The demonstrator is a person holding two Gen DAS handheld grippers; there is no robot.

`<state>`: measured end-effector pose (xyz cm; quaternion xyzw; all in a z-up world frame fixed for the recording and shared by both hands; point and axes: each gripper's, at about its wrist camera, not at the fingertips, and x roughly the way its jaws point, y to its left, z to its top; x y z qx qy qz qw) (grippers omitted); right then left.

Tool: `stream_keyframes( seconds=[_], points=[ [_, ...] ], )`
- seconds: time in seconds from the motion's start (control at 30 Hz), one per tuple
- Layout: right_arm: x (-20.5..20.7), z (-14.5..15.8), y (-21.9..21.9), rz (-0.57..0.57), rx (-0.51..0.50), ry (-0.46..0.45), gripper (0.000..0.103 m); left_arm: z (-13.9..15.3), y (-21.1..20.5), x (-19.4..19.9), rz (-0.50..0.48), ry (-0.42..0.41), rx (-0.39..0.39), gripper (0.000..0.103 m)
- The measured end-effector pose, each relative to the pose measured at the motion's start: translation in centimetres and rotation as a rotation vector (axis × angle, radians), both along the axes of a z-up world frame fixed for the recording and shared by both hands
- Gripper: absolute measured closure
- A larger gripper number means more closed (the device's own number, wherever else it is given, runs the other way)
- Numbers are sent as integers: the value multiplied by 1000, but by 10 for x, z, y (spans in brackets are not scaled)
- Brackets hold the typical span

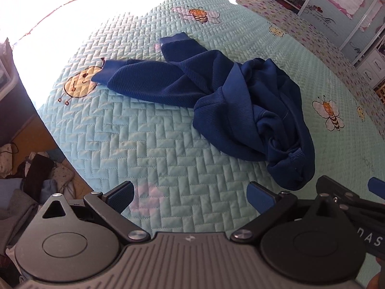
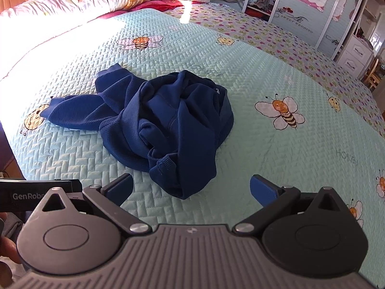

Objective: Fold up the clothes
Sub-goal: 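Move both grippers toward the crumpled navy sweatshirt on the bed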

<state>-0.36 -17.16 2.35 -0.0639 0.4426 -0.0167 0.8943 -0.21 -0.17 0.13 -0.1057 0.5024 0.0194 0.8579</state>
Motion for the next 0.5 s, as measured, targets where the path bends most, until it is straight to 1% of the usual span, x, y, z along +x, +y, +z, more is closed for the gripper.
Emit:
stream_keyframes(
  seconds=[0.2,0.27,0.4,0.43,0.47,0.5],
  points=[
    [-9,-4,-21,-58,58,17,1,10,-13,-16,-23,-77,123,1],
    [-13,-5,-27,-76,80,23,1,11,-9,-18,-15,-97,155,1],
    [-32,-5,-40,-79,159,35,1,21,-12,-21,-10,-160,234,1],
    [-38,-3,-44,-80,144,27,1,28,-15,-28,-6,-214,271,2],
    [-45,0,-47,-80,137,13,1,36,-19,-37,1,-281,313,10],
    [-49,10,-47,-82,160,-25,1,45,-23,-46,8,-348,356,12]
  ],
)
